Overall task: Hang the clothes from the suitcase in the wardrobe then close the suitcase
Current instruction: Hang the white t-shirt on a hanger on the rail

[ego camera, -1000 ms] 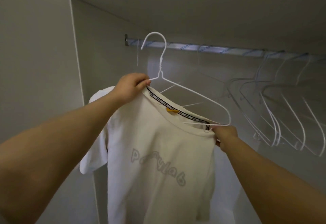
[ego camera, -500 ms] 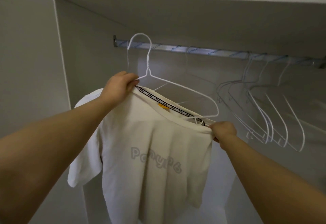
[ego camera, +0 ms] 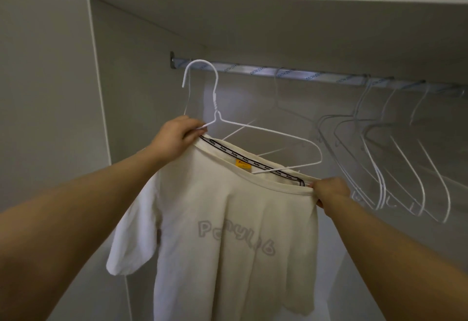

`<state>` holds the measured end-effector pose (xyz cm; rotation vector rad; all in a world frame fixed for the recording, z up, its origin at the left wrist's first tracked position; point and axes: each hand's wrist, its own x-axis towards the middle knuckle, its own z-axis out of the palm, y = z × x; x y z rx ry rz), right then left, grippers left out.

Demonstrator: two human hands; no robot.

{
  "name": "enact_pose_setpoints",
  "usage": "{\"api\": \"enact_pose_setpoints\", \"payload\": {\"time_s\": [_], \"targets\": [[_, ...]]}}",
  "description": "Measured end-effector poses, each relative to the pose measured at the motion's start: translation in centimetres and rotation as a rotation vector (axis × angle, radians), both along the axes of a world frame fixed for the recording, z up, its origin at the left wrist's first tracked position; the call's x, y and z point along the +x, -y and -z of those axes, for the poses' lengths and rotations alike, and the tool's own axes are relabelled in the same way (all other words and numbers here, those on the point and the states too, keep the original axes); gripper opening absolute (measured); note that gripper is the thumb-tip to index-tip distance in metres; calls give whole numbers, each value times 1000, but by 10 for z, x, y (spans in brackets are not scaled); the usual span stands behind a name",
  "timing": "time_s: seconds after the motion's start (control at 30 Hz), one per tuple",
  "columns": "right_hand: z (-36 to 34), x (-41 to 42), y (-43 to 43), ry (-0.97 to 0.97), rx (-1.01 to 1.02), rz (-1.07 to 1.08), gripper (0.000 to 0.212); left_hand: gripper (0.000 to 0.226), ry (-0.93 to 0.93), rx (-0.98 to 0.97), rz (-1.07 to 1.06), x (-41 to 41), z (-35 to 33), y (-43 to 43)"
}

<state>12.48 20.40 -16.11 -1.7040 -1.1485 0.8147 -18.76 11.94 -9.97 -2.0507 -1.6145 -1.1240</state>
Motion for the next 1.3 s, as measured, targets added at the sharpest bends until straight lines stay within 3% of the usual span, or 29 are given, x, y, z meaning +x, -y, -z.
{"api": "enact_pose_setpoints", "payload": {"time_s": [0.1, 0.23, 0.33, 0.47, 0.6, 0.73, 0.9, 1.0, 1.07, 1.2, 1.3], "targets": [[-2, 0, -1, -8, 10, 1, 19, 20, 115, -6, 3, 0, 3, -3], [-4, 1, -1, -9, 3, -9, 23, 23, 198, -40, 16, 0, 3, -4], [-2, 3, -4, 15, 8, -2, 11, 37, 56, -97, 17, -1, 4, 0], [-1, 4, -6, 105, 7, 6, 20, 32, -108, -149, -10, -6, 12, -2], [-9, -1, 2, 250, 25, 17, 11, 23, -197, -196, 10, 2, 17, -3], [-24, -29, 15, 316, 201, -62, 21, 24, -133, -223, -20, 31, 20, -9], [-39, -63, 29, 326, 410, -337, 20, 25, -1, -240, 0, 53, 18, -10], [-42, -51, 23, 334, 492, -319, 28, 20, 114, -226, 65, 44, 16, -2], [-42, -42, 21, 329, 449, -332, 35, 17, 175, -207, 86, 43, 16, 1], [-35, -38, 24, 520, 281, -412, 39, 18, 168, -247, 108, 52, 15, 1], [-29, -37, 26, 496, 260, -341, 37, 20, 116, -338, 119, 53, 11, 2]]}}
